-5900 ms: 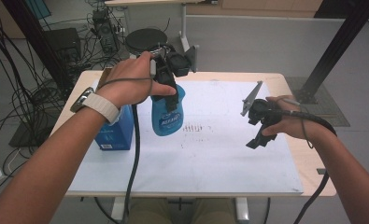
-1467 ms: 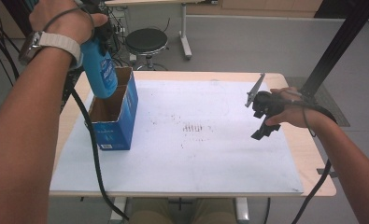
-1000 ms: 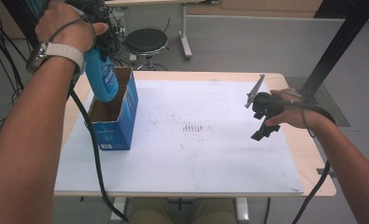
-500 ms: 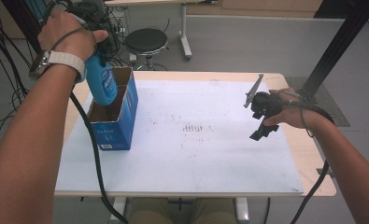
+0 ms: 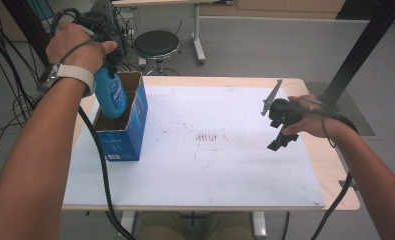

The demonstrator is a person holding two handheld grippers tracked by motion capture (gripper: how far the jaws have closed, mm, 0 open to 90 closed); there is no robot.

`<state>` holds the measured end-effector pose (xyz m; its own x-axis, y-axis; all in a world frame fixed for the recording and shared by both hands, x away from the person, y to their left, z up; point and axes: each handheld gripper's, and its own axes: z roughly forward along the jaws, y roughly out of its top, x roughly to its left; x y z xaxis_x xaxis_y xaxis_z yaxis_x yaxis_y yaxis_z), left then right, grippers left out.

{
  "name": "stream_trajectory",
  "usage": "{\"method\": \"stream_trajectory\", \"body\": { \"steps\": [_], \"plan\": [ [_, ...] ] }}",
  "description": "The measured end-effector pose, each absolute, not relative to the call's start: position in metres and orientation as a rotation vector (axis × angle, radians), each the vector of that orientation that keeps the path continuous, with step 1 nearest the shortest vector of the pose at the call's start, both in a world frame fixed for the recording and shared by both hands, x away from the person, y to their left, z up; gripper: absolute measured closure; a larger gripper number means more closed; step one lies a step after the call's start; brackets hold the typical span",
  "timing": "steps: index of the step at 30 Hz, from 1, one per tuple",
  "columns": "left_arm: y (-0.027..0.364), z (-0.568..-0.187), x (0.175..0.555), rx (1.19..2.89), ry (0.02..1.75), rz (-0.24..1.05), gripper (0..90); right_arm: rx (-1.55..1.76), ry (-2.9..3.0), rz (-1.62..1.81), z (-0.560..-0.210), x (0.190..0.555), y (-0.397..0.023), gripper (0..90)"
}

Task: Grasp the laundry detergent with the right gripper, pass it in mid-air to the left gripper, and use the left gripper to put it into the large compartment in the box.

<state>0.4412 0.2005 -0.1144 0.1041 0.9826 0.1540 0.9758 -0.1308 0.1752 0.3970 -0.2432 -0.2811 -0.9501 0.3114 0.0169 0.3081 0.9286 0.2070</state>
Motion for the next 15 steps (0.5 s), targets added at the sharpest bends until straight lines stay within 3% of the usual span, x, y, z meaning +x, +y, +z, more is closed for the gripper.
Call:
{"method": "stream_trajectory", "body": {
  "steps": [15],
  "plan": [
    [0.205,-0.138,0.441,2.32,2.058,0.35,37.0,0.505,3.077,0.325,-0.284,0.396,-0.243,12.4]
  ]
}}
